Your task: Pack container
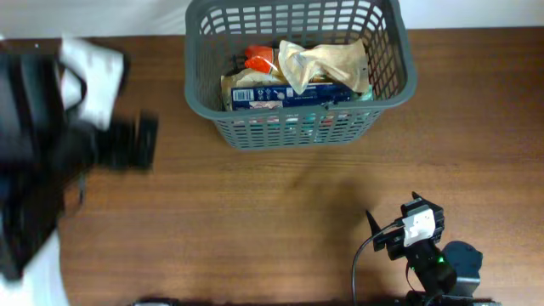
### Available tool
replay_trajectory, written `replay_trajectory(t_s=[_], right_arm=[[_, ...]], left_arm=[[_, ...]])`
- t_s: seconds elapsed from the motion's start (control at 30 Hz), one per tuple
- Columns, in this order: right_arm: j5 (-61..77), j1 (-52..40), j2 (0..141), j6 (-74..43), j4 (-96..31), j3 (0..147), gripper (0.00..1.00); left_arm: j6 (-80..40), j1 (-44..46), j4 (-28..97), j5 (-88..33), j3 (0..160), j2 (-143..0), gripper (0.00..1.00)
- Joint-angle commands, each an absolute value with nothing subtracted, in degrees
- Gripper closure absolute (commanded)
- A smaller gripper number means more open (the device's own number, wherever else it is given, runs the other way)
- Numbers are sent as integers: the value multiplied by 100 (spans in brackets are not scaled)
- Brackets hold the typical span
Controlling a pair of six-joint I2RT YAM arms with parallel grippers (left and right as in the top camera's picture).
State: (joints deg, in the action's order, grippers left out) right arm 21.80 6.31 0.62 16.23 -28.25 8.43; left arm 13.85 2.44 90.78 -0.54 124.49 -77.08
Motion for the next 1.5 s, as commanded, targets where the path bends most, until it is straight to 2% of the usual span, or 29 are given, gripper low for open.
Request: replay_trajectory(t_s=[0.0, 0.1, 0.33, 0.67, 0.83, 1.47], right_arm=[[2248, 596, 19, 1555, -2827, 803, 1], [2250, 596, 19, 1555, -2827, 803, 1], [2250, 596, 19, 1555, -2827, 803, 1], [2250, 596, 19, 1555, -2827, 803, 1], [2250, 596, 19, 1555, -2827, 803, 1], [2250, 596, 19, 1555, -2827, 803, 1]], left_arm=[[1372, 207, 7594, 106, 9780, -5791, 1], [1372, 209, 5723, 67, 7520, -4281, 1], [1374, 209, 2714, -60, 4165, -1881, 1], [1376, 207, 386, -14, 1328, -327, 1], [1374, 200, -137, -16, 716, -25, 1], [1374, 128, 132, -19, 49, -27, 1]])
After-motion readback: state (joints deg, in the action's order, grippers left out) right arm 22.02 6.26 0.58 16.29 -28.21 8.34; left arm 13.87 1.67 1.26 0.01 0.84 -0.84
